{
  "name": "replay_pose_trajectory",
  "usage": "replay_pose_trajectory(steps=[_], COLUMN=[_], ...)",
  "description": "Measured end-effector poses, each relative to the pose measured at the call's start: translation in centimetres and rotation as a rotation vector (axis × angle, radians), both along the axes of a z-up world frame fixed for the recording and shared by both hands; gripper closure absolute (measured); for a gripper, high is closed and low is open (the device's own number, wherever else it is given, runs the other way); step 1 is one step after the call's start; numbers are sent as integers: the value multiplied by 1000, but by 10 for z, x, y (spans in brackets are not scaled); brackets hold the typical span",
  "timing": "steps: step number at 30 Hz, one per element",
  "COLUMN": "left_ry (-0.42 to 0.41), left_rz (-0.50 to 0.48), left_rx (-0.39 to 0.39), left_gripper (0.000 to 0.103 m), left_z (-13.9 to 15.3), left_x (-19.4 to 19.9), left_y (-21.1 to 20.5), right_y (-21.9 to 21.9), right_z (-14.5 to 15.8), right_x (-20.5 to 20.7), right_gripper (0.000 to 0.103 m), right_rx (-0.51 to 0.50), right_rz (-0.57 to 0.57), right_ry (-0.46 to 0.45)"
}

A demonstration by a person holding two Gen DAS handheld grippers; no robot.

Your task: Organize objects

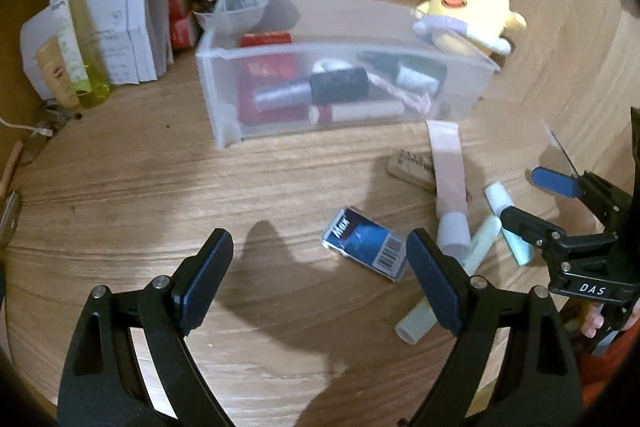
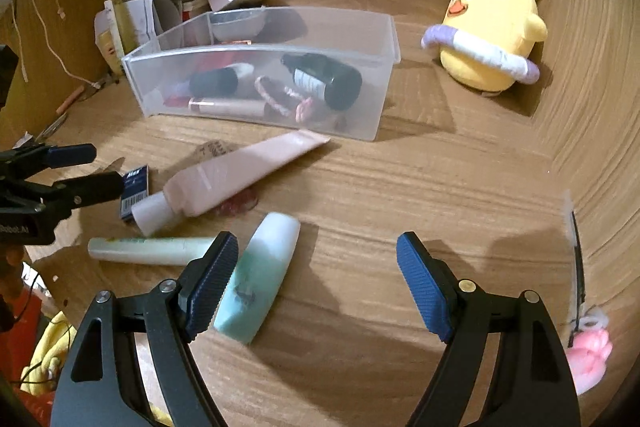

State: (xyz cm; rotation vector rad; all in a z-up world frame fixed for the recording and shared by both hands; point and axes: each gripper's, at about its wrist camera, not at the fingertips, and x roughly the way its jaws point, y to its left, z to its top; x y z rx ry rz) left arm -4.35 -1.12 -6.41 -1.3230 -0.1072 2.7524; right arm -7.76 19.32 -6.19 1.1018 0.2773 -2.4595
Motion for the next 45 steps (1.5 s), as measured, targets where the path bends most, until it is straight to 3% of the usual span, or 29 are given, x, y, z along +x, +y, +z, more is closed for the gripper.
replay_pose_trajectory(steps=[5, 16, 21, 28, 31, 32, 37, 45], left_ry=[-37, -29, -9, 27, 32, 33, 38, 140], left_rz=[-21, -81, -96, -56, -52, -51, -38, -6], left_rx=[-30, -41, -63, -90, -90, -88, -65, -37], left_gripper=[13, 12, 12, 38, 53, 55, 55, 55], left_z=[-10, -10, -11, -10, -9, -8, -7, 23], left_x=[-3, -2, -3, -6, -6, -6, -5, -9], left_y=[5, 17, 23, 18, 17, 16, 13, 8], right_y=[-2, -7, -7, -6, -4, -3, 0, -1], right_z=[-5, -9, -8, -6, -6, -6, -5, 17], right_x=[4, 6, 5, 3, 0, -1, -4, -11], right_gripper=[24, 26, 45, 71, 80, 80, 80, 81], right_rx=[5, 6, 0, -3, -4, -4, -11, -28], right_rz=[4, -3, -2, -13, -25, -29, -41, -39], right_ry=[-15, 4, 15, 21, 21, 20, 20, 83])
